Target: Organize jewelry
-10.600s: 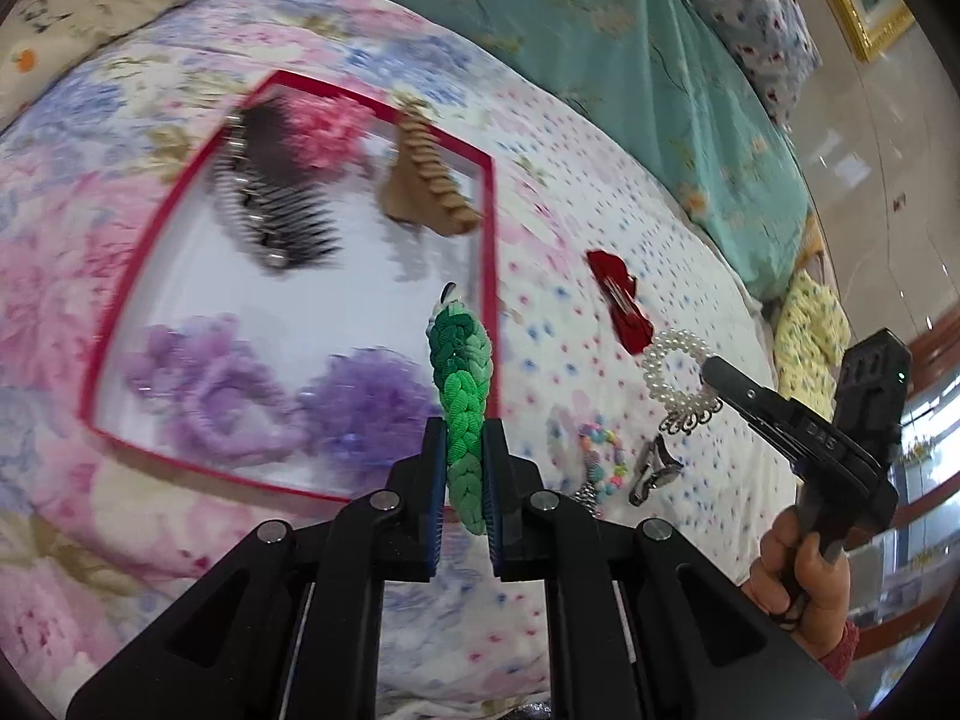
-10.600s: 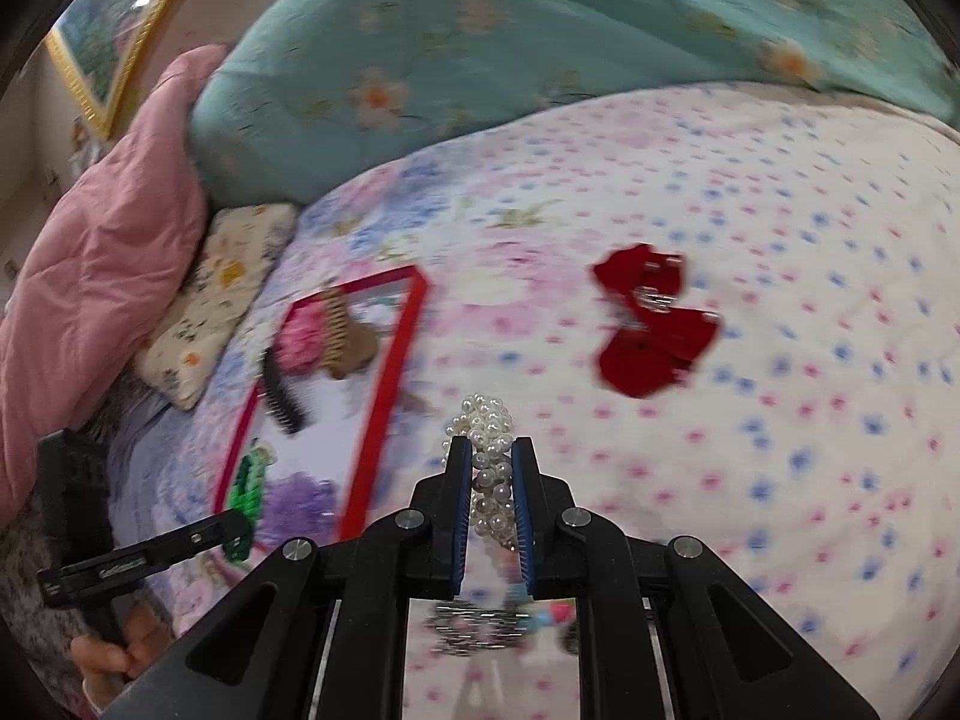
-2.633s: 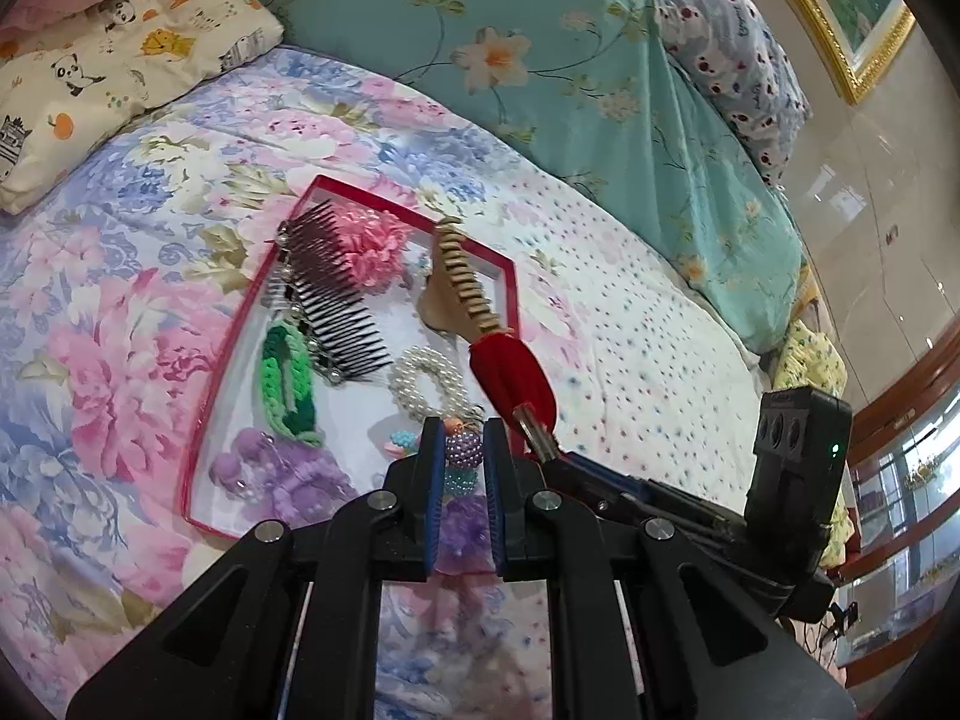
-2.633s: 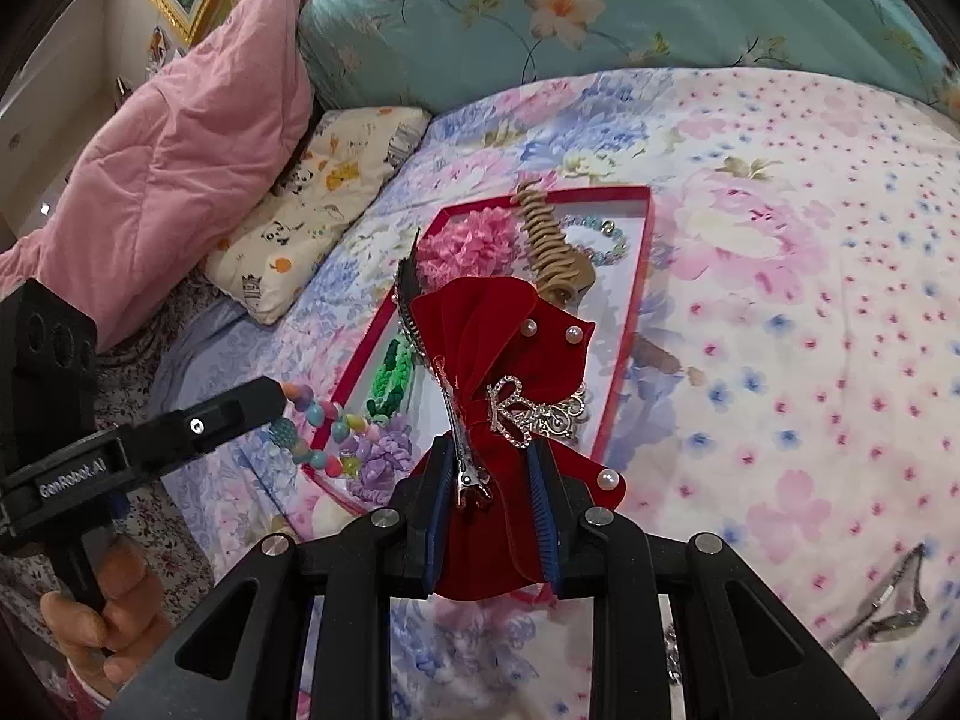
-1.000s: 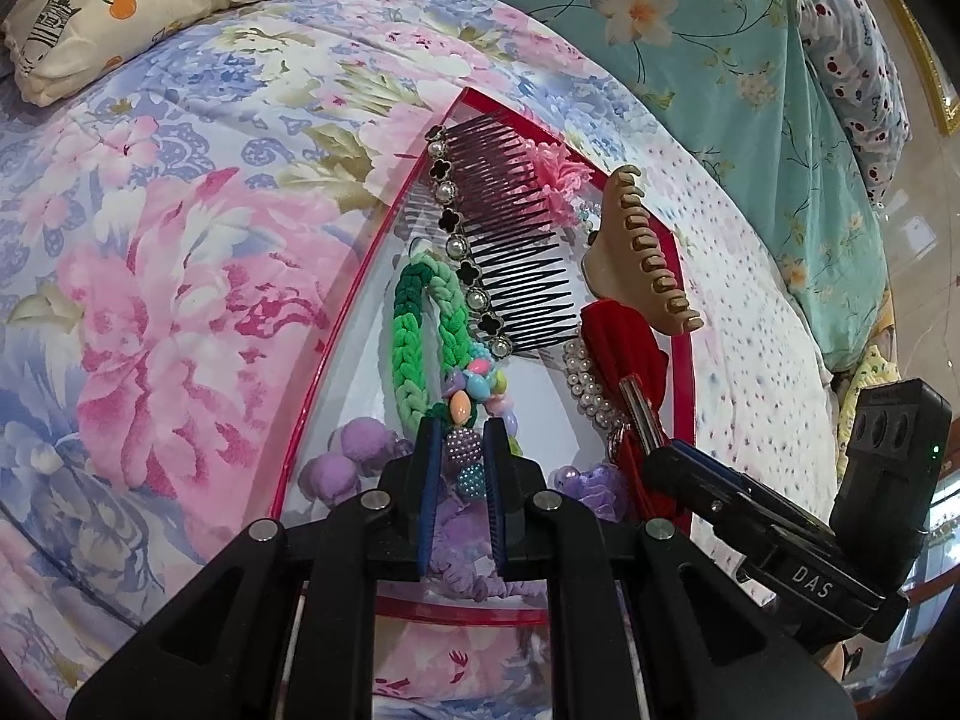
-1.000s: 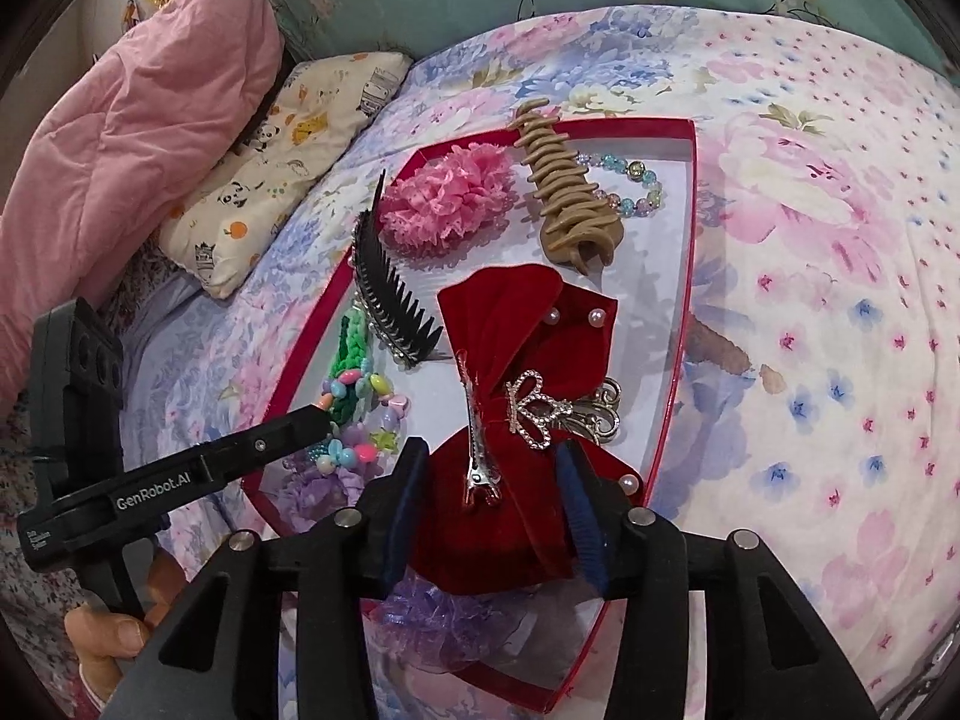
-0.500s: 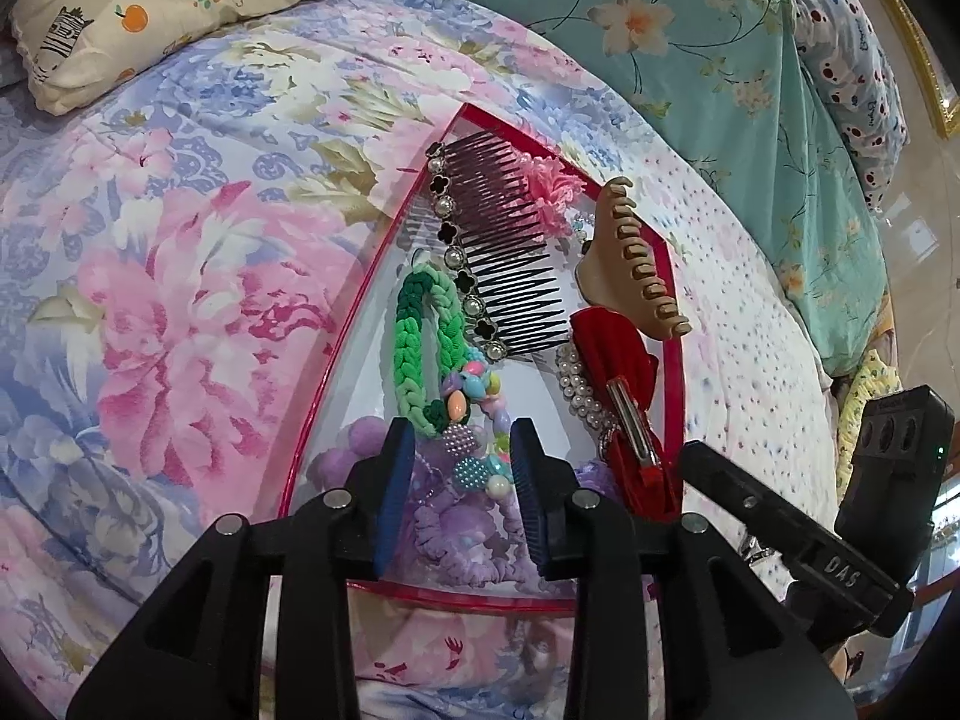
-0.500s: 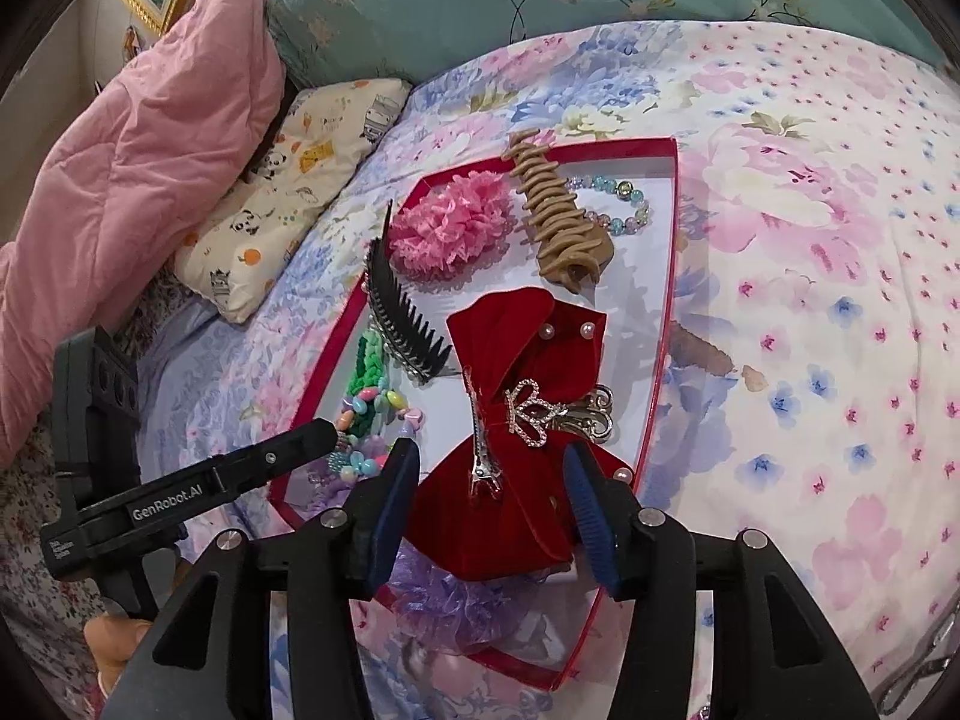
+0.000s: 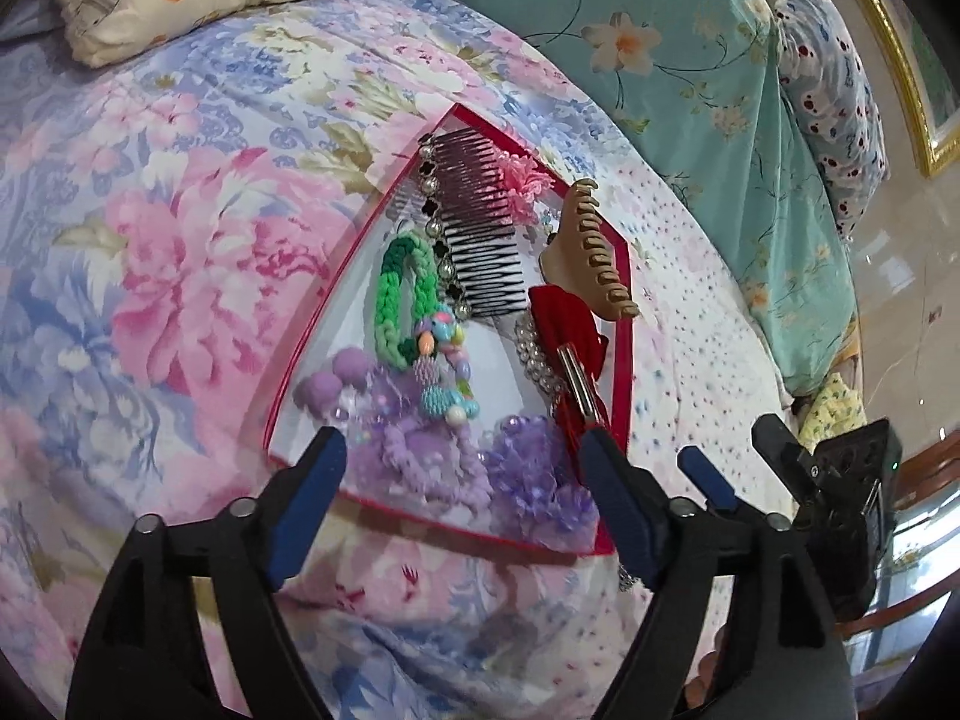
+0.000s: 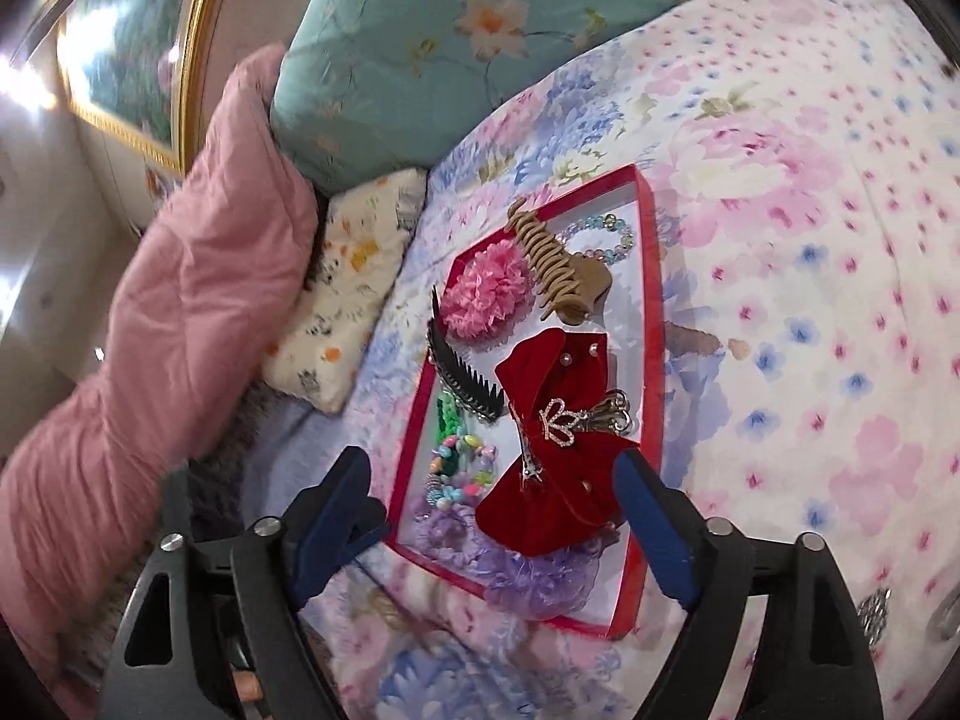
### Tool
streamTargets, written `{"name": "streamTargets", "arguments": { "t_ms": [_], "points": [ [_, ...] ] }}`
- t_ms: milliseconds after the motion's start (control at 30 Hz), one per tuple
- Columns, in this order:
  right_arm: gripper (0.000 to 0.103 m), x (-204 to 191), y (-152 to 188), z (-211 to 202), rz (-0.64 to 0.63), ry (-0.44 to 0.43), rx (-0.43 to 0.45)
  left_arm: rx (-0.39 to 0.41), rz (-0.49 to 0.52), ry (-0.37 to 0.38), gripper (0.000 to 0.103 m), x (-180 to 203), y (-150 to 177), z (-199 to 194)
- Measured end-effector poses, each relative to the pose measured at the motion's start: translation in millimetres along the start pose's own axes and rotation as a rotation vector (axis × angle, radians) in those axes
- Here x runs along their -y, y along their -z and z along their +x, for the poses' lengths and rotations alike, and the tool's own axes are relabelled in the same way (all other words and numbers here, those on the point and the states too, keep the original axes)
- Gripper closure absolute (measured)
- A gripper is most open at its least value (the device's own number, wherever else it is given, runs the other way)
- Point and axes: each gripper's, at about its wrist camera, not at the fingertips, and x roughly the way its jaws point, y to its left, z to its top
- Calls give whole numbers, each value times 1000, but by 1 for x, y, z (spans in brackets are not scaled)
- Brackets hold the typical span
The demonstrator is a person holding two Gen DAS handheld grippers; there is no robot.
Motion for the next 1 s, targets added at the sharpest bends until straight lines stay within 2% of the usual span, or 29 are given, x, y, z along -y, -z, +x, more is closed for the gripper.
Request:
{"name": "streamTargets", "arguments": {
  "t_ms": [167, 467, 633, 733, 867, 1000],
  "points": [
    [10, 4, 9, -14, 39, -31, 28, -12, -8, -32, 21, 2, 13, -12],
    [7, -3, 19, -44, 22, 7, 83, -2, 81, -139, 20, 14, 39, -40],
    [5, -21, 26, -65, -66, 54, 120, 33, 146, -184, 19, 25, 48, -59],
    [4, -38, 32, -77, -161, 110, 143, 56, 196, -215, 19, 32, 54, -70],
    [2, -63, 43, -87, -300, 203, 156, 93, 283, -299, 18, 45, 64, -83],
    [2, -82, 54, -91, -407, 275, 134, 133, 353, -350, 18, 56, 71, -95]
  ]
}}
